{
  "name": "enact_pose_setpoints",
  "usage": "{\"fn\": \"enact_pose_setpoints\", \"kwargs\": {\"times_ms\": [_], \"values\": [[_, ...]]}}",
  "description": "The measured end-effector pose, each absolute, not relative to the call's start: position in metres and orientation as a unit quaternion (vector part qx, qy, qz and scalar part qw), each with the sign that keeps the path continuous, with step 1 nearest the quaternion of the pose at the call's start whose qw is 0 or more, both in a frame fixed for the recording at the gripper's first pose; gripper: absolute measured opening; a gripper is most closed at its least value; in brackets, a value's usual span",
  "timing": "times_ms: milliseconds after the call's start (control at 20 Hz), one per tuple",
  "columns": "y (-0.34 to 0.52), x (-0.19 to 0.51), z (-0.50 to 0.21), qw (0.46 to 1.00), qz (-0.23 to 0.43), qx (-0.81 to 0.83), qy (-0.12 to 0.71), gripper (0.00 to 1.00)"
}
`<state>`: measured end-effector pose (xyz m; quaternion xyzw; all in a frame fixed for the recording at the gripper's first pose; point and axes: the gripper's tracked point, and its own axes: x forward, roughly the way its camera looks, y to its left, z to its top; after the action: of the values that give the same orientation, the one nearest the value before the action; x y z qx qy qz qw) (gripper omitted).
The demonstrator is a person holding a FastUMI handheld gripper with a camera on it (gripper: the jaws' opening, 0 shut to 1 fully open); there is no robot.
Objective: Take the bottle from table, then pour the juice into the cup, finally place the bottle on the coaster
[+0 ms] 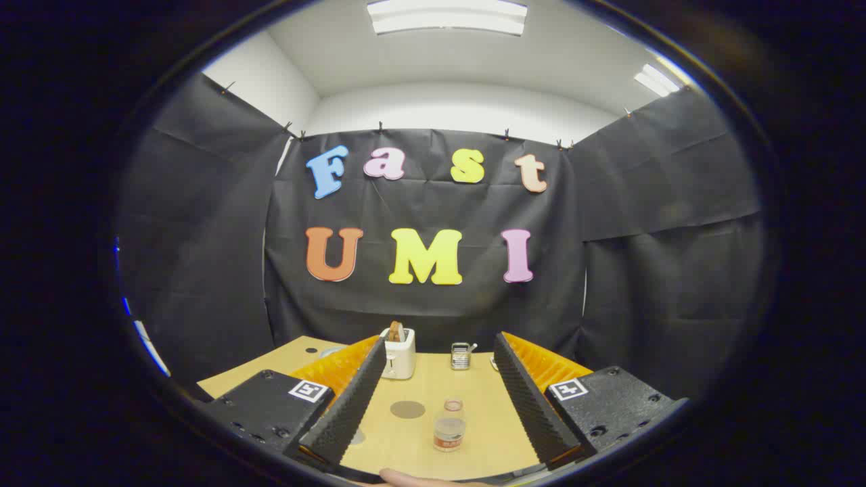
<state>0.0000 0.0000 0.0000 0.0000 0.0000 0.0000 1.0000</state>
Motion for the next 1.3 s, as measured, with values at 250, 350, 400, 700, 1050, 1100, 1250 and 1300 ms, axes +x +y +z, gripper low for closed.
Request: {"fn": "enact_pose_setpoints", "kwargs": {"times_ms": [250, 350, 400, 700, 1050, 1100, 1250, 1300], "values": [[-0.004, -0.001, -0.002, 1.0, -0.011, 0.005, 0.0, 1.0], [-0.005, -0.001, -0.003, 1.0, -0.014, 0.006, 0.001, 1.0], [-0.004, -0.001, -0.002, 1.0, -0.013, 0.006, 0.001, 1.0], [-0.008, -0.006, 0.001, 1.0, -0.017, 0.006, 0.001, 1.0], [-0.017, 0.005, -0.018, 1.0, -0.025, 0.004, 0.002, 1.0], [-0.018, 0.008, -0.021, 1.0, -0.027, 0.004, 0.0, 1.0], [-0.021, 0.015, -0.039, 0.999, -0.036, -0.001, 0.007, 1.0], [-0.021, 0.018, -0.043, 0.999, -0.037, -0.002, 0.01, 1.0]]}}
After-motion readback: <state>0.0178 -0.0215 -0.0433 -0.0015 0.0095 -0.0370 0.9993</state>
